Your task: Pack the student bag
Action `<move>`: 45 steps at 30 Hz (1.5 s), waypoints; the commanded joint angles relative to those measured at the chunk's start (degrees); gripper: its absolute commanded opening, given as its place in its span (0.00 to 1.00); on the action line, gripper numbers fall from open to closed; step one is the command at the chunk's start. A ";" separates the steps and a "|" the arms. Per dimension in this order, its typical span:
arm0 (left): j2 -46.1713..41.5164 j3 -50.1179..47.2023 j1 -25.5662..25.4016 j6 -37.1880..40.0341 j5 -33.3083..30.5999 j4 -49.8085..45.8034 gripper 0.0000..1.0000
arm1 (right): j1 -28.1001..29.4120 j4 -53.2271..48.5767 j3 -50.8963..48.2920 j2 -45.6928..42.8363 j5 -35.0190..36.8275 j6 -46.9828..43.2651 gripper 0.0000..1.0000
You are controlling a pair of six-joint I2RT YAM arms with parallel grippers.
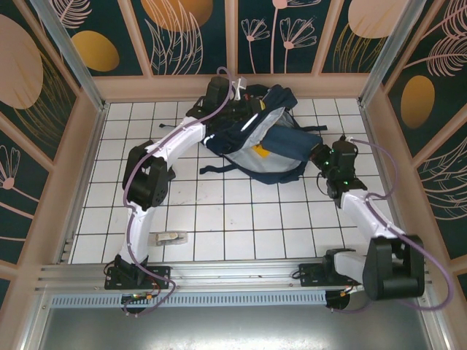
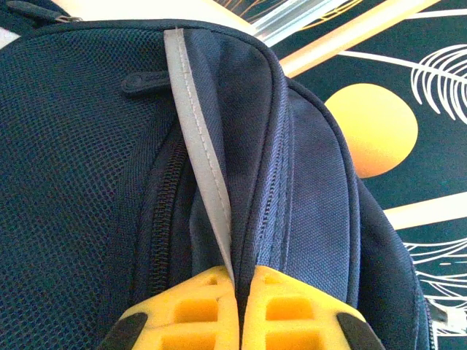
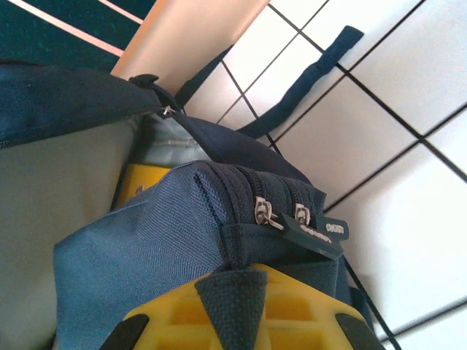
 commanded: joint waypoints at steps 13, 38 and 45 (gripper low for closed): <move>-3.47 3.93 -2.01 -2.12 2.69 8.88 0.00 | 14.30 26.91 19.43 33.57 -9.09 14.51 0.00; -2.70 6.28 -3.92 -2.85 3.81 10.21 0.00 | 18.73 41.66 14.78 36.53 4.46 32.39 0.00; -2.96 6.92 -3.89 -1.31 4.12 8.89 0.00 | 18.99 46.60 19.72 45.66 -9.62 34.15 0.00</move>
